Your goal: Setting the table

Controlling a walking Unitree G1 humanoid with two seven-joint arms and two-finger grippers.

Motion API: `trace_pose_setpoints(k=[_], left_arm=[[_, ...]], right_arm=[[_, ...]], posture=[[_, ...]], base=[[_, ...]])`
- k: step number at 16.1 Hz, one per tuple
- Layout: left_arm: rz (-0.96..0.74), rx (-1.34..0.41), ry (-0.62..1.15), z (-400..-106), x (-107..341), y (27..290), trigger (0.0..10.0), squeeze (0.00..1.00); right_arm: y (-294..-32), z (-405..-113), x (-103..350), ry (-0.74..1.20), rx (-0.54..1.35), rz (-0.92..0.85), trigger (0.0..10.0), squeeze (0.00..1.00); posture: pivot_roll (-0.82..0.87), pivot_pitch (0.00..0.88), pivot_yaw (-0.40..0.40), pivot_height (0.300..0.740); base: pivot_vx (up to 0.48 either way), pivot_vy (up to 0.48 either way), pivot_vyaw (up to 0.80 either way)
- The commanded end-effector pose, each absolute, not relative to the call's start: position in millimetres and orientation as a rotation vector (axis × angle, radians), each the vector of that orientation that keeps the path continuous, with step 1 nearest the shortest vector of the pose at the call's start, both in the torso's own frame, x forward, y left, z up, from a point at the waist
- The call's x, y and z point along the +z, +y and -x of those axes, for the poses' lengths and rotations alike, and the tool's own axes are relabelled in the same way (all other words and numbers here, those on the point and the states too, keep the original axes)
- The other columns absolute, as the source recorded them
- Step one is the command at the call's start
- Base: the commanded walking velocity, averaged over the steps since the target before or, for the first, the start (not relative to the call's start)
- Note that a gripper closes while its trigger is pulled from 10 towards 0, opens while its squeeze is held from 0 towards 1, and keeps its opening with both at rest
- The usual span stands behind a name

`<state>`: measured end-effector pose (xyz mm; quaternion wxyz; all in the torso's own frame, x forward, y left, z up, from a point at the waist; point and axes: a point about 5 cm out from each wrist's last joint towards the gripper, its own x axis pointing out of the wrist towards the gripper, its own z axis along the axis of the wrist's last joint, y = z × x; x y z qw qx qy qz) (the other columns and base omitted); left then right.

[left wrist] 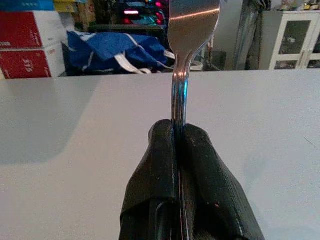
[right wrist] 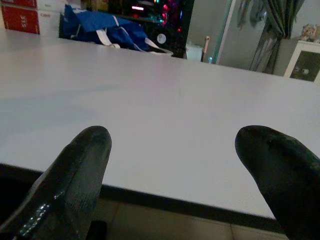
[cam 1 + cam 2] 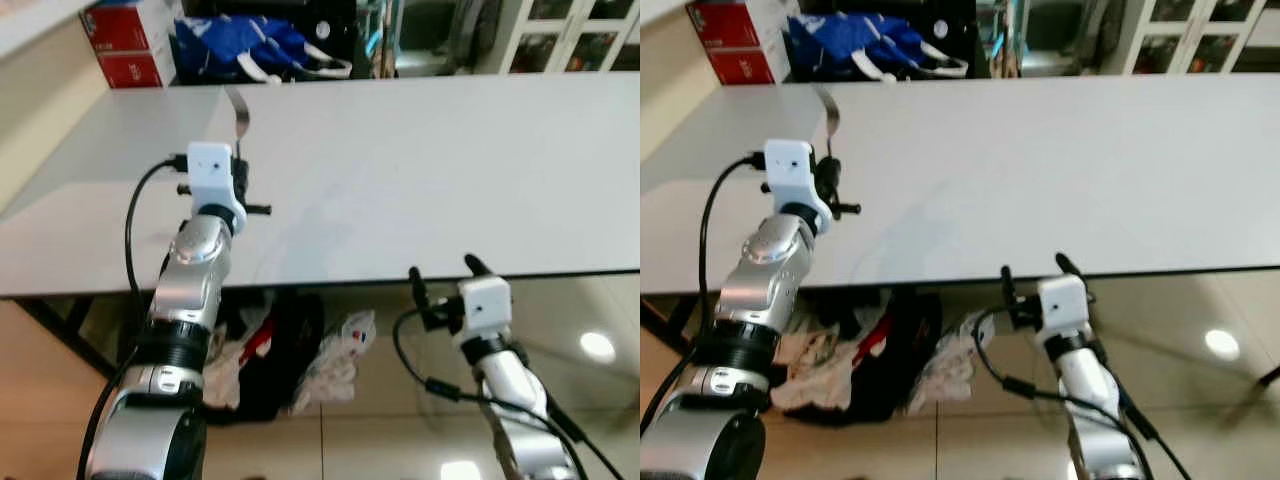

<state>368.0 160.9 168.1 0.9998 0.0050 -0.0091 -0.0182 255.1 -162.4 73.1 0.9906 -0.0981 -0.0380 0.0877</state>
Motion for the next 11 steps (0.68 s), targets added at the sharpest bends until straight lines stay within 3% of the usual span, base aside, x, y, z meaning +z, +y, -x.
trace_pose_setpoints(k=[1, 11], left_arm=[[-0.013, -0.005, -0.009, -370, 169, 164, 0.0, 0.0], [-0.001, -0.004, 0.021, -370, 161, 157, 0.0, 0.0]], right_arm=[[-163, -255, 75, -0.084, 0.178, 0.206, 10.0, 0.0], [-156, -247, 87, -0.11, 0.275, 0.156, 10.0, 0.0]], posture=[[-0.09, 0.0, 0.057, 0.731], [-0.1, 0.0, 0.061, 0.731]], base=[[0.48, 0.0, 0.0], [0.48, 0.0, 0.0]])
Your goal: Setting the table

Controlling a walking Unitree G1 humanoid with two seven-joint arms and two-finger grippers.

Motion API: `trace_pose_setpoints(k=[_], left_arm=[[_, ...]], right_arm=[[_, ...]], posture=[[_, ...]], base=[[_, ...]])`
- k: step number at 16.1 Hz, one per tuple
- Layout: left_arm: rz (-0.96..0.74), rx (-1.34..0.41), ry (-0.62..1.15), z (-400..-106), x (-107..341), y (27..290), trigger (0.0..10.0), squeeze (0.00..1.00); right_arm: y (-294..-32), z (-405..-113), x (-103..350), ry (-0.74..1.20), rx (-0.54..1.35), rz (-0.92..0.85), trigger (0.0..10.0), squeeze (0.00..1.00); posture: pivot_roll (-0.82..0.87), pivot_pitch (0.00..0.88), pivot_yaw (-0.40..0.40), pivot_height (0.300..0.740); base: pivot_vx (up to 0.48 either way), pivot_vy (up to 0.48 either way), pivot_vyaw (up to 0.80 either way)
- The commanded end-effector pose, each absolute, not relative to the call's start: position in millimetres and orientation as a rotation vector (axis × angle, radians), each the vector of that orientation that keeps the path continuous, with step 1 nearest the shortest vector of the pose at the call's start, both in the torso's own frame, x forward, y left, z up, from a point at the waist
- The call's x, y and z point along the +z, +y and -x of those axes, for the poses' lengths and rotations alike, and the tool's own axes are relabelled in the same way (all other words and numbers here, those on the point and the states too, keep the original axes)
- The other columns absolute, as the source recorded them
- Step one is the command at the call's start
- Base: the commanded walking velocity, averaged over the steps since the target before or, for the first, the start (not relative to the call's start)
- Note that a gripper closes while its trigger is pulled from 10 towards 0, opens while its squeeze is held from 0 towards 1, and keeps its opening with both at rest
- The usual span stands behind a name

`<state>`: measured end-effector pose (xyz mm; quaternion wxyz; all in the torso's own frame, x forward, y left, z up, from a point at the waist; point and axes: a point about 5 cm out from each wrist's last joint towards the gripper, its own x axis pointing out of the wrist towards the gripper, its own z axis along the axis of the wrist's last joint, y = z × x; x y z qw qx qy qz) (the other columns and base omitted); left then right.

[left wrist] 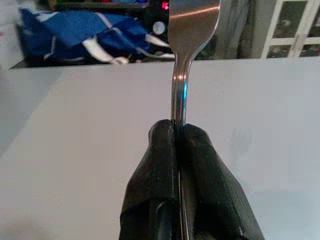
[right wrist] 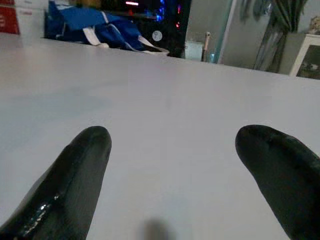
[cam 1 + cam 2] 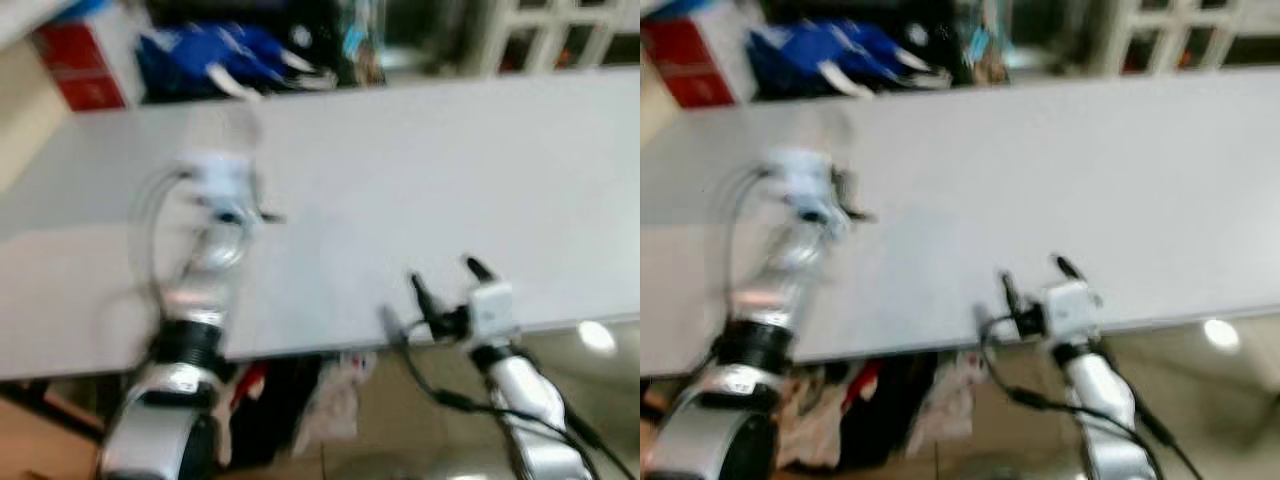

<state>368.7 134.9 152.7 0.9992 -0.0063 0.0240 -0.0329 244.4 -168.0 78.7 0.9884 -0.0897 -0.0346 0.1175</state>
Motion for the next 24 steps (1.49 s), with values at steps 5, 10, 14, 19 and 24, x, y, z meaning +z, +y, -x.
trace_pose_setpoints(k=[5, 10, 14, 19, 24], left_arm=[[-0.06, -0.022, 0.14, -376, 160, 161, 0.0, 0.0], [0.008, -0.04, 0.319, -376, 160, 154, 0.0, 0.0], [0.018, 0.011, 0.513, -365, 137, 157, 0.0, 0.0], [0.047, 0.069, 0.672, -355, 117, 172, 0.0, 0.0], [0.064, 0.158, 0.745, -354, 94, 184, 0.0, 0.0]], right_arm=[[-164, -238, 112, -0.094, 0.48, 0.141, 10.0, 0.0], [-160, -243, 132, -0.118, 0.571, 0.131, 10.0, 0.0], [-163, -251, 145, -0.133, 0.622, 0.147, 10.0, 0.0], [-155, -252, 146, -0.128, 0.665, 0.124, 10.0, 0.0], [-147, -242, 153, -0.114, 0.794, 0.113, 10.0, 0.0]], posture=[[-0.12, 0.0, 0.059, 0.731], [-0.11, 0.0, 0.069, 0.731], [-0.1, 0.0, 0.072, 0.731], [-0.08, 0.0, 0.082, 0.731], [-0.1, 0.0, 0.087, 0.731]], base=[[0.0, 0.0, 0.0], [0.0, 0.0, 0.0], [0.0, 0.0, 0.0], [0.0, 0.0, 0.0], [0.0, 0.0, 0.0]])
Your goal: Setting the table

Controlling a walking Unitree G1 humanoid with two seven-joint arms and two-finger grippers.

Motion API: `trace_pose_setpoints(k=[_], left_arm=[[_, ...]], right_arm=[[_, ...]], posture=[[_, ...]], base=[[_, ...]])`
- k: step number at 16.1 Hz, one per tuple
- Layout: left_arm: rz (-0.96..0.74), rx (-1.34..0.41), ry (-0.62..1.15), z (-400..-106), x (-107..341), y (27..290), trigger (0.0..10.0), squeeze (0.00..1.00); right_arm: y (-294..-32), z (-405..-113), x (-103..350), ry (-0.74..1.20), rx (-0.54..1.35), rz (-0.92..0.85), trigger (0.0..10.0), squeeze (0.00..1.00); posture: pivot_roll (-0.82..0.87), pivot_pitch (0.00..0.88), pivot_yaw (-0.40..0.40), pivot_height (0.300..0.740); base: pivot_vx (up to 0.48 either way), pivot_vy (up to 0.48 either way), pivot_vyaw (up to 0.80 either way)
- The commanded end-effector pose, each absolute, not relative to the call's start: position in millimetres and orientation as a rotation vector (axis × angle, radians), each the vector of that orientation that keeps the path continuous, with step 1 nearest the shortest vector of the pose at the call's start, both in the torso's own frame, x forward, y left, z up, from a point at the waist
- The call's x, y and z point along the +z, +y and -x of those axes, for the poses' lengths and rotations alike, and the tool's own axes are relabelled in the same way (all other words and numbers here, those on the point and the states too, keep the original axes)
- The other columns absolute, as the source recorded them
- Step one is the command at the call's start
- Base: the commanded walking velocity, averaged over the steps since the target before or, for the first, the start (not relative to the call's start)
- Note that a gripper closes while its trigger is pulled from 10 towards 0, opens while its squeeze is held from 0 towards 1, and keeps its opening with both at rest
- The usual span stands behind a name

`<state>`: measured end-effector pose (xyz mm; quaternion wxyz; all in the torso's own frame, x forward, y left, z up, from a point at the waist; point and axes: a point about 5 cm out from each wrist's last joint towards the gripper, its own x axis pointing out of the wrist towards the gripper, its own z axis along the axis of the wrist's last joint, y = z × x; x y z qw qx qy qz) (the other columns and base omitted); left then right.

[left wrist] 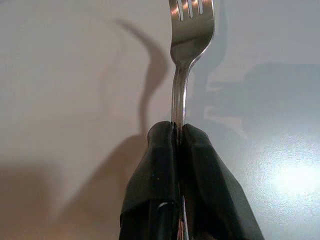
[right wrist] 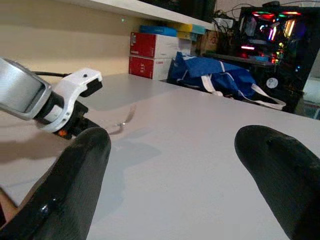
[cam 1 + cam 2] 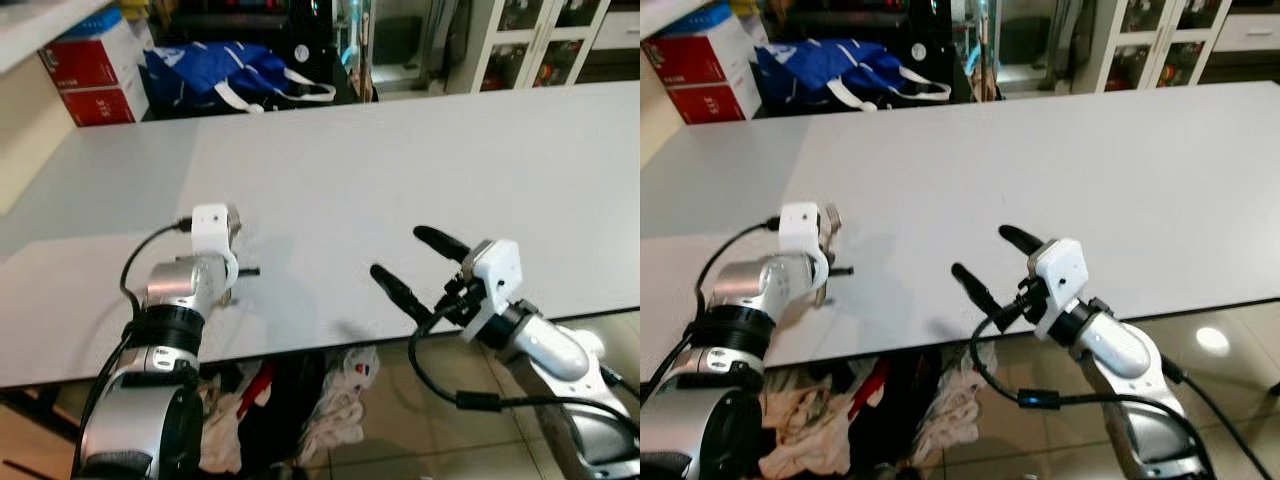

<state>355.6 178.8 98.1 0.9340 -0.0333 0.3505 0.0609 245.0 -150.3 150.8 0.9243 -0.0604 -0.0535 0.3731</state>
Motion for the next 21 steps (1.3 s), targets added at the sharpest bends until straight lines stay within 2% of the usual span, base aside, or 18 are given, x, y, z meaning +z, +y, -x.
trace_pose_setpoints(k=[1, 5, 7, 9, 14, 16, 17, 18, 21], left_arm=[[0.063, 0.162, 0.746, -354, 93, 185, 0.0, 0.0], [0.056, 0.217, 0.724, -358, 86, 196, 0.0, 0.0], [0.053, 0.249, 0.705, -360, 85, 206, 0.0, 0.0], [0.04, 0.216, 0.685, -363, 87, 201, 0.0, 0.0], [0.009, 0.097, 0.645, -372, 92, 179, 0.0, 0.0], [-0.002, 0.103, 0.658, -371, 91, 178, 0.0, 0.0], [-0.014, 0.106, 0.68, -369, 87, 177, 5.8, 0.0], [-0.011, 0.114, 0.699, -367, 83, 176, 10.0, 0.0], [-0.019, 0.119, 0.71, -364, 79, 176, 10.0, 0.0]], right_arm=[[-147, -241, 155, -0.114, 0.81, 0.118, 10.0, 0.0], [-164, -236, 150, -0.033, 0.847, 0.152, 10.0, 0.0], [-173, -232, 129, 0.018, 0.752, 0.146, 10.0, 0.0], [-179, -227, 111, 0.07, 0.685, 0.157, 10.0, 0.0], [-173, -220, 101, 0.088, 0.674, 0.127, 10.0, 0.0], [-171, -219, 100, 0.088, 0.676, 0.122, 10.0, 0.0], [-170, -218, 99, 0.092, 0.682, 0.119, 10.0, 0.0], [-169, -218, 98, 0.095, 0.688, 0.118, 10.0, 0.0], [-168, -219, 98, 0.092, 0.694, 0.117, 10.0, 0.0]], posture=[[-0.1, 0.0, 0.086, 0.731], [-0.12, 0.0, 0.07, 0.731], [-0.12, 0.0, 0.073, 0.731], [-0.13, 0.006, 0.076, 0.731], [-0.13, 0.013, 0.081, 0.731], [-0.13, 0.015, 0.083, 0.731], [-0.12, 0.017, 0.081, 0.731], [-0.12, 0.018, 0.081, 0.731], [-0.11, 0.015, 0.08, 0.731]], base=[[0.0, 0.0, 0.0], [0.0, 0.0, 0.0], [0.0, 0.0, 0.0], [0.0, 0.0, 0.0], [0.0, 0.0, 0.0], [0.0, 0.0, 0.0], [0.0, 0.0, 0.0], [0.0, 0.0, 0.0], [0.0, 0.0, 0.0]])
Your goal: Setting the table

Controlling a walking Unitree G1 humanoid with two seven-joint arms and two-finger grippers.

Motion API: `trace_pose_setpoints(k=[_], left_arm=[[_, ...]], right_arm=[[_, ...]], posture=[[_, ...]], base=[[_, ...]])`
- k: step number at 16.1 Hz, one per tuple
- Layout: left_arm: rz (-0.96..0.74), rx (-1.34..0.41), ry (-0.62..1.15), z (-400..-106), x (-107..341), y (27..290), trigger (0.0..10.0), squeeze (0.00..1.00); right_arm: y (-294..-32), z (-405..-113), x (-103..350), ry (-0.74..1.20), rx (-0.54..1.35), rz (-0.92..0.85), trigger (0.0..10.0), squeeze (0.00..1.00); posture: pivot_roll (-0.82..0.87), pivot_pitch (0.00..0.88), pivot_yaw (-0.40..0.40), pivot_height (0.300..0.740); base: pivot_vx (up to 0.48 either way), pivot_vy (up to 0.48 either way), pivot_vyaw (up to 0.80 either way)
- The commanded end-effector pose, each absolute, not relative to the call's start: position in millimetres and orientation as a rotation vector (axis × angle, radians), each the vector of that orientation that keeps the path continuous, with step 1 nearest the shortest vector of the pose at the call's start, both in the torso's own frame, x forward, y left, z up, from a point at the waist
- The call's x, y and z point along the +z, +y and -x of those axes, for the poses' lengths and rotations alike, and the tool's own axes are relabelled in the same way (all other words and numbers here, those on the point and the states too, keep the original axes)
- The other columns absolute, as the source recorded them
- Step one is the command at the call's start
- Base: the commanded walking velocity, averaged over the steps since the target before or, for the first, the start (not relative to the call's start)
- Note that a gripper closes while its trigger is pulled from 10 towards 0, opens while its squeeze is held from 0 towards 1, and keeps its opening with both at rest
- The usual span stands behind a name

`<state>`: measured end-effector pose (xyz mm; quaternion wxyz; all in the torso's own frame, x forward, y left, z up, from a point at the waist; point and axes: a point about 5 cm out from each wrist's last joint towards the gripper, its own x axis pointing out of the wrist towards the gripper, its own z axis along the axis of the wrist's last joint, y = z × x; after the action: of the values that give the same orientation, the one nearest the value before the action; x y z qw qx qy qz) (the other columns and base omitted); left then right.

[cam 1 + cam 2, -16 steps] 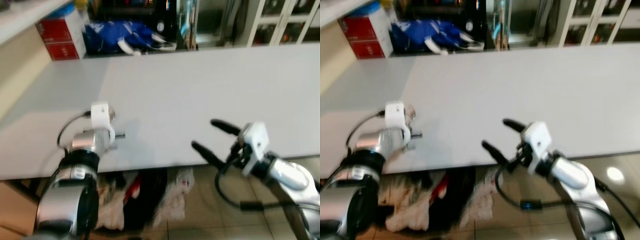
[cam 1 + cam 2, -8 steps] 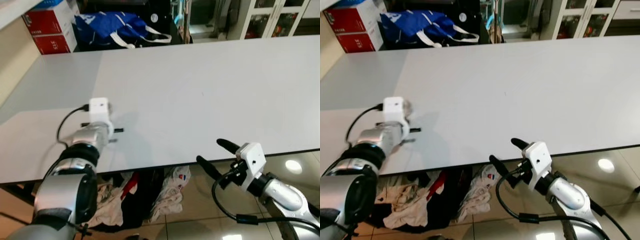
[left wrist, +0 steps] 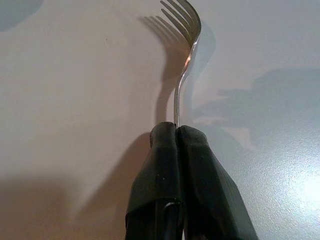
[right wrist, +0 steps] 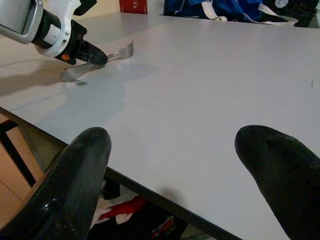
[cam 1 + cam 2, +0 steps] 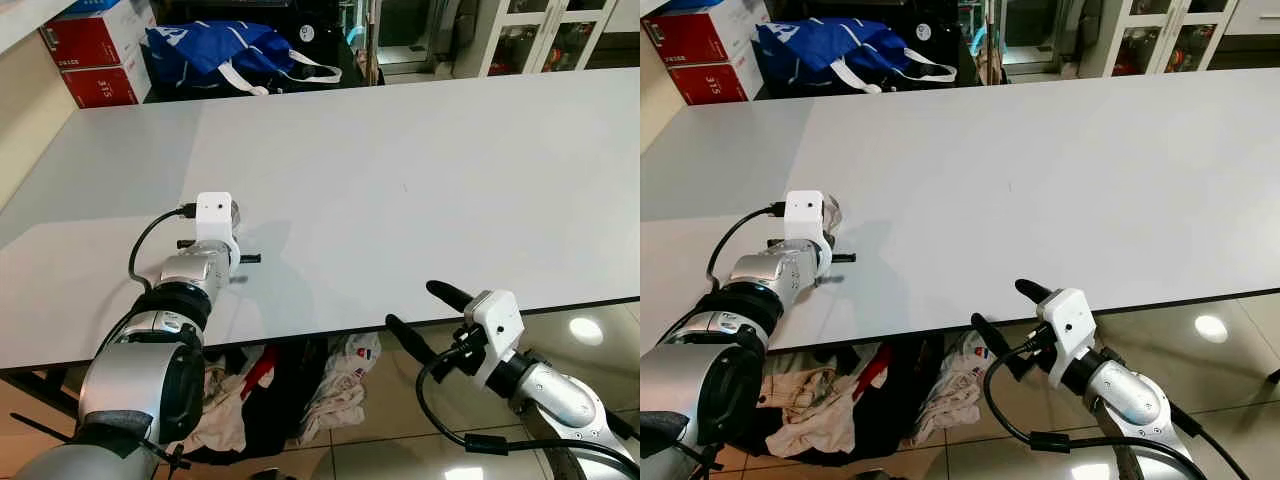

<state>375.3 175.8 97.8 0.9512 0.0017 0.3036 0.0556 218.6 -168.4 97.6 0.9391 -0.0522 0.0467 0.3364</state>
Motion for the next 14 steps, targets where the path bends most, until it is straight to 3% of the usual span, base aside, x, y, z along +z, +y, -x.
trace_pose_setpoints(k=[1, 5, 6, 14], left_arm=[[-0.008, 0.132, 0.714, -363.1, 76.5, 175.6, 10.0, 0.0], [0.007, 0.143, 0.726, -361.1, 73.3, 173.7, 10.0, 0.0], [0.009, 0.144, 0.729, -360.9, 72.9, 173.6, 10.0, 1.0], [0.004, 0.135, 0.733, -360.6, 72.2, 170.6, 10.0, 1.0]], right_arm=[[-166.2, -219.7, 97.6, 0.091, 0.698, 0.117, 10.0, 0.0], [-164.8, -220.2, 96.0, 0.093, 0.703, 0.115, 10.0, 0.0], [-164.7, -220.3, 95.9, 0.094, 0.703, 0.114, 10.0, 0.0], [-161.0, -217.7, 92.6, 0.097, 0.716, 0.112, 10.0, 0.0]], posture=[[-0.11, 0.014, 0.079, 0.731], [-0.11, 0.014, 0.078, 0.731], [-0.11, 0.014, 0.078, 0.731], [-0.1, 0.012, 0.078, 0.731]], base=[[0.0, 0.0, 0.0], [0.0, 0.0, 0.0], [0.0, 0.0, 0.0], [0.0, 0.0, 0.0]])
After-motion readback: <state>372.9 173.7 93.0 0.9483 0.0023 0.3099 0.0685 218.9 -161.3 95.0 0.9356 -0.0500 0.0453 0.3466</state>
